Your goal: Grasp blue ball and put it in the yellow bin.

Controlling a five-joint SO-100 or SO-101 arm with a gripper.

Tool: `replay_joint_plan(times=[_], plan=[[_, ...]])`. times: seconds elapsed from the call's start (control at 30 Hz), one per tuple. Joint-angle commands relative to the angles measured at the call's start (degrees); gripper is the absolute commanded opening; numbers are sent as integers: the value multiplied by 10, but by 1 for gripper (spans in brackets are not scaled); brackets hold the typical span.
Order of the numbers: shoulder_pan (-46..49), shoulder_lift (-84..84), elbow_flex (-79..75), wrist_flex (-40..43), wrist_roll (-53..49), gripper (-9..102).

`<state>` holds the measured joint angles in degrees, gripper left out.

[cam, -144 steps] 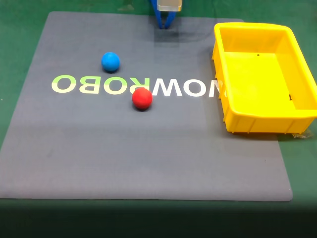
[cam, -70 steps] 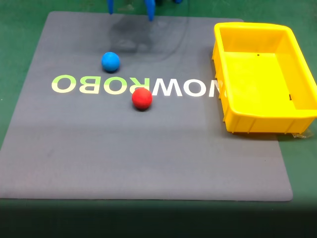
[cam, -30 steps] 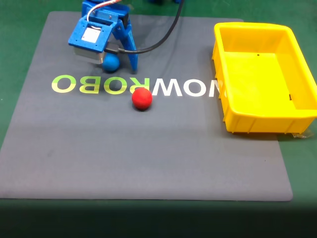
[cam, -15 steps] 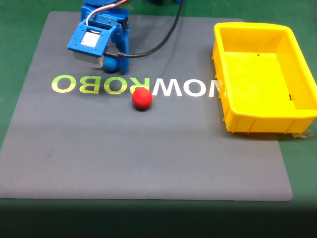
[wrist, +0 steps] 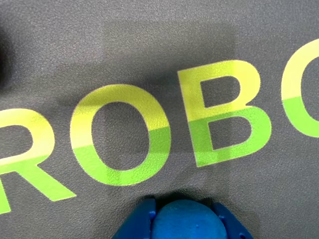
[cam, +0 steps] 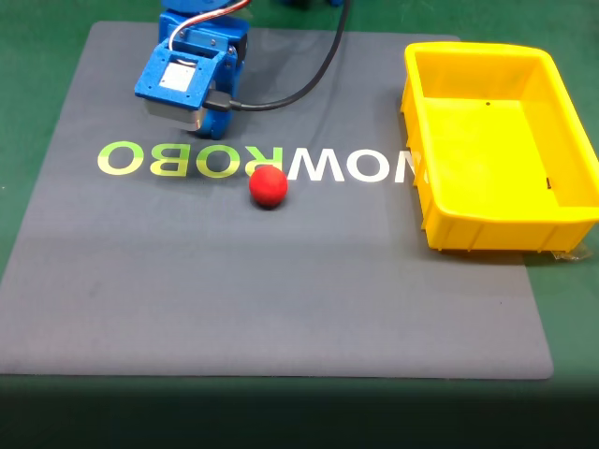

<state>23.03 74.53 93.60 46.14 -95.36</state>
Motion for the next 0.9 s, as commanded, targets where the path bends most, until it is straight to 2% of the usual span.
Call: replay_joint_plan(times=[0.0, 0.27, 0.43, 0.63, 0.87], plan=[[-7, 52, -36, -17, -1, 0], [-23, 215, -36, -52, -33, 0], [-70, 285, -36, -94, -27, 0], [-174, 318, -33, -107, -6, 0], [-345, 321, -22, -110, 18, 0]])
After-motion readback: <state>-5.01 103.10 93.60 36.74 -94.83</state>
